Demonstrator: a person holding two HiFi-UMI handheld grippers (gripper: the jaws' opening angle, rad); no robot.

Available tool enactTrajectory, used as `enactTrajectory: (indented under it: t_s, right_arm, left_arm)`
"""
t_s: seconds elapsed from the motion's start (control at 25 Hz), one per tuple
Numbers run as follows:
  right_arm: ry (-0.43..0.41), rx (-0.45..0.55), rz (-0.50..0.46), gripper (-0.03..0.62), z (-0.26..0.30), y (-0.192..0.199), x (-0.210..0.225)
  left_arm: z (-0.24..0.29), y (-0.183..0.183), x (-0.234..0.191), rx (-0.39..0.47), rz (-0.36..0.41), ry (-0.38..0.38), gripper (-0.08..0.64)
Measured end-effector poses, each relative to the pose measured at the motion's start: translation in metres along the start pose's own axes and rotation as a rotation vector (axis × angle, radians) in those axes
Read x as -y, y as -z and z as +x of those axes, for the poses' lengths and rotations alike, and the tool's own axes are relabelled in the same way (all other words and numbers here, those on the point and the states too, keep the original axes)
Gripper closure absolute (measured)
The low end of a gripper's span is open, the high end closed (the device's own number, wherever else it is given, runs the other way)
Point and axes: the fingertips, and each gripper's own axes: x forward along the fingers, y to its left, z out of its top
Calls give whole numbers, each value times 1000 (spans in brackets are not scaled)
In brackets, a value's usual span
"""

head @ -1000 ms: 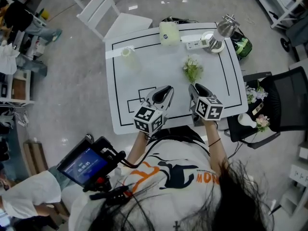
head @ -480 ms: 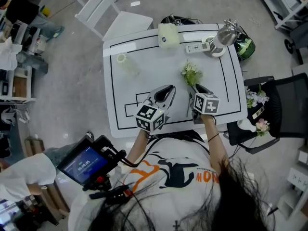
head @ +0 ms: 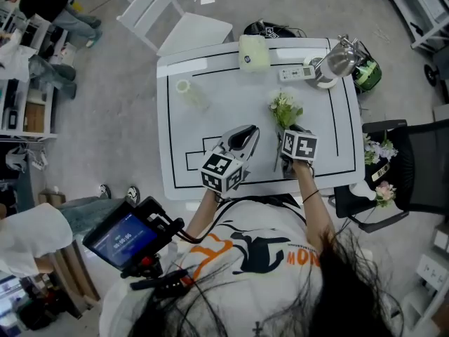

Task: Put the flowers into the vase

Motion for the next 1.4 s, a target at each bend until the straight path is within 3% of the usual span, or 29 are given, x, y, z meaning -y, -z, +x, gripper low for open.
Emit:
enactTrajectory:
  t_s: [0.2,0.48,0.88,1.4]
  right_arm:
    - [22,-21,-26,438,7,2,5]
    - [-76,-9,46,542,5,-3,-4]
    - [-207,22,52,554,-3,-18,-30]
    - [-409,102,-40,555,-34,-38,-75]
  left_arm:
    - [-1,2,-7,1,-7,-22,538]
    - [-5,1,-11,8,-14,-45,538]
    - [-7,-7,-26,26,-30,-93,517]
    - [-29,-10,-26,82,-36,-202,517]
